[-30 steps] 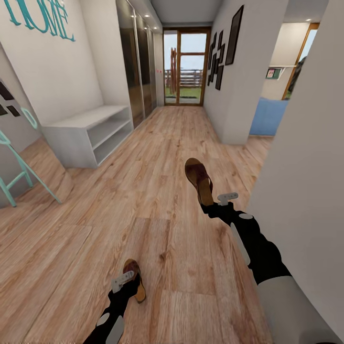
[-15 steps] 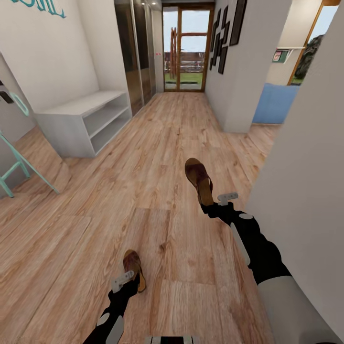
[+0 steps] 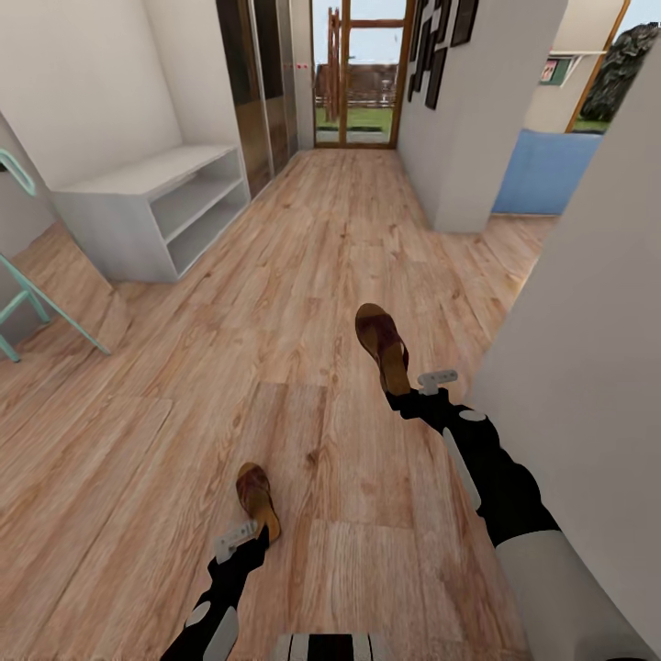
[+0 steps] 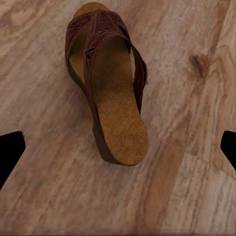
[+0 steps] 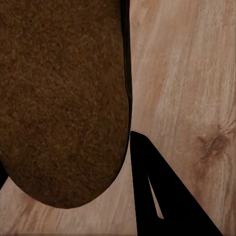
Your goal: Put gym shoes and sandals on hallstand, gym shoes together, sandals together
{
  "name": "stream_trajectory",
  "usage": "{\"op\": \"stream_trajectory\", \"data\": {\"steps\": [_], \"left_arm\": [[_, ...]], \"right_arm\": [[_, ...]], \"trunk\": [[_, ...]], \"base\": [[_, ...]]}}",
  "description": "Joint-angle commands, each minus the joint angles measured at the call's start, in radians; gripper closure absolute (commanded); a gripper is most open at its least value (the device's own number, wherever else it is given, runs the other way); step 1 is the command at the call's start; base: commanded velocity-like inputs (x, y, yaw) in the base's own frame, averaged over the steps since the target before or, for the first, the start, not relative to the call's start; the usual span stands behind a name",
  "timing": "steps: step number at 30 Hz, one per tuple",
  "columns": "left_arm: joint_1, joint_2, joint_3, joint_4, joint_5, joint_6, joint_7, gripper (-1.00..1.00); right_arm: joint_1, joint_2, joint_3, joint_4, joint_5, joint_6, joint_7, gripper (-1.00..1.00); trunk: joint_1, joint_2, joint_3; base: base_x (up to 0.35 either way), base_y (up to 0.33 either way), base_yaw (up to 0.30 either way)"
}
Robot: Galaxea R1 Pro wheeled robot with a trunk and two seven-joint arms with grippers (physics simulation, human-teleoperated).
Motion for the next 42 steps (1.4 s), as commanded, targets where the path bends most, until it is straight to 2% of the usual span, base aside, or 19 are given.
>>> {"op": "stream_trajectory", "data": {"steps": [1,8,14,33,42], "left_arm": [[-0.001,-0.001,0.004,0.0,0.01,-0.001,-0.007,-1.0],[-0.001,-0.001,0.004,0.001,0.01,-0.001,-0.007,-1.0],[-0.001,-0.001,0.004,0.0,0.01,-0.001,-0.007,-1.0],[-0.001,-0.001,0.004,0.0,0.01,-0.001,-0.007,-1.0],[-0.001,-0.001,0.004,0.0,0.01,-0.001,-0.007,-1.0]], "right_arm": [[-0.001,-0.001,0.001,-0.001,-0.004,0.006,-0.002,1.0],[-0.001,-0.001,0.001,-0.001,-0.004,0.006,-0.002,1.0],[-0.001,-0.001,0.001,-0.001,-0.004,0.006,-0.002,1.0],[-0.001,-0.001,0.001,-0.001,-0.004,0.006,-0.002,1.0],[-0.001,-0.001,0.001,-0.001,-0.004,0.006,-0.002,1.0]], "trunk": [[0.0,-0.001,-0.006],[0.003,-0.002,-0.043],[0.003,-0.002,-0.053],[0.003,-0.002,-0.056],[0.003,-0.002,-0.056]], "base": [[0.0,0.0,0.0],[0.0,0.0,0.0],[0.0,0.0,0.0],[0.056,-0.054,0.0],[0.173,0.0,0.0]]}}
